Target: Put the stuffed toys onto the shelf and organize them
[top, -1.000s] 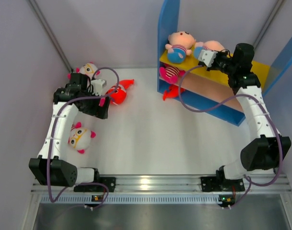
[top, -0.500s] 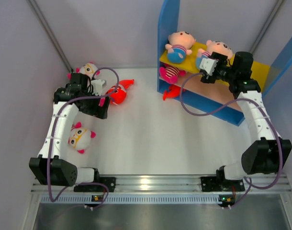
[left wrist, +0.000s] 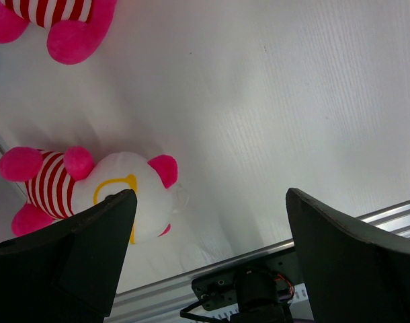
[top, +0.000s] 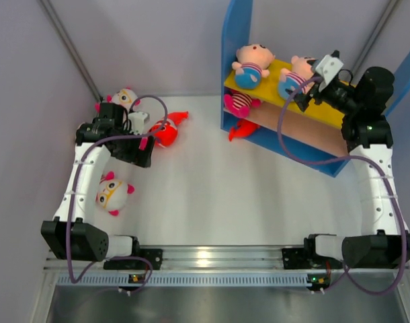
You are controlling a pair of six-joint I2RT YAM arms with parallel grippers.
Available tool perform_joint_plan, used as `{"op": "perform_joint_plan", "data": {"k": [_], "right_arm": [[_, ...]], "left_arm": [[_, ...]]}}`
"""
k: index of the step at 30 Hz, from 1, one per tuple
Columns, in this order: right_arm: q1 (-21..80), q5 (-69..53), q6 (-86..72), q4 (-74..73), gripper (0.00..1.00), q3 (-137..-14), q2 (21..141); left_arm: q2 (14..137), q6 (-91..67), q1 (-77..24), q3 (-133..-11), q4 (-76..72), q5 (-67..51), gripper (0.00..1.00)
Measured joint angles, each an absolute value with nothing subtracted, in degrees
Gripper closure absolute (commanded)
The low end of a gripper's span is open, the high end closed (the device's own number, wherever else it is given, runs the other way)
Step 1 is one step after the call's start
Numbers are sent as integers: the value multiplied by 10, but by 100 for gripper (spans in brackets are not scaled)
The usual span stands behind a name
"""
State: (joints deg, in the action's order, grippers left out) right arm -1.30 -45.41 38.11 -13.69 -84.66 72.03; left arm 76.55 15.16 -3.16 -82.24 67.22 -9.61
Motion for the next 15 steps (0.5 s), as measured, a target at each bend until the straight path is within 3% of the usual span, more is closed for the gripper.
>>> {"op": "perform_joint_plan", "data": {"k": [5,15], "right_arm": [[3,-338,217,-138,12,-961,752],[108,-57,164,-340,13,-1153,938]], "left_arm": [[766,151,-32,-821,672,-95,1],[769,149,-28,-790,668,-36,1]]}}
